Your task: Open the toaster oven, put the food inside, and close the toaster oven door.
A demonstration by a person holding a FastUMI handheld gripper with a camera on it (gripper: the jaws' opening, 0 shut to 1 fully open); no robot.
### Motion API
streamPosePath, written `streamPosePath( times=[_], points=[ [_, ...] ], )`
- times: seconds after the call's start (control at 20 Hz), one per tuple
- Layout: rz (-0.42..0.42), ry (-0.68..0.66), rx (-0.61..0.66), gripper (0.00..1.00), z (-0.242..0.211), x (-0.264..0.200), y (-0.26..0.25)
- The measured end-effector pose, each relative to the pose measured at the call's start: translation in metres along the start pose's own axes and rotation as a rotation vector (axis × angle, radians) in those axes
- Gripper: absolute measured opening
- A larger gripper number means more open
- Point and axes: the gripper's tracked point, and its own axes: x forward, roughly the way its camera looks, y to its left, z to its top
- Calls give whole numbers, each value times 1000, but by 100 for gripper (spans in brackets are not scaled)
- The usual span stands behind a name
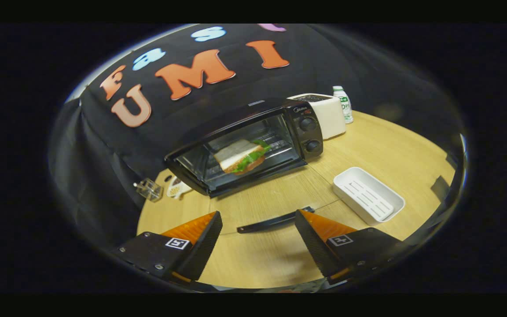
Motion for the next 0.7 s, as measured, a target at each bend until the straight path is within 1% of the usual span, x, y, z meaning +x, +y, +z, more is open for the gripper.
streamPosePath(
  times=[0.15,0.25,0.5,0.7],
  points=[
    [-60,28,-168,99,-24,0,-13],
    [-88,64,-242,99,-41,4,-19],
    [-146,127,-318,99,-65,31,-36],
    [-162,163,-324,100,-69,51,-39]
  ],
)
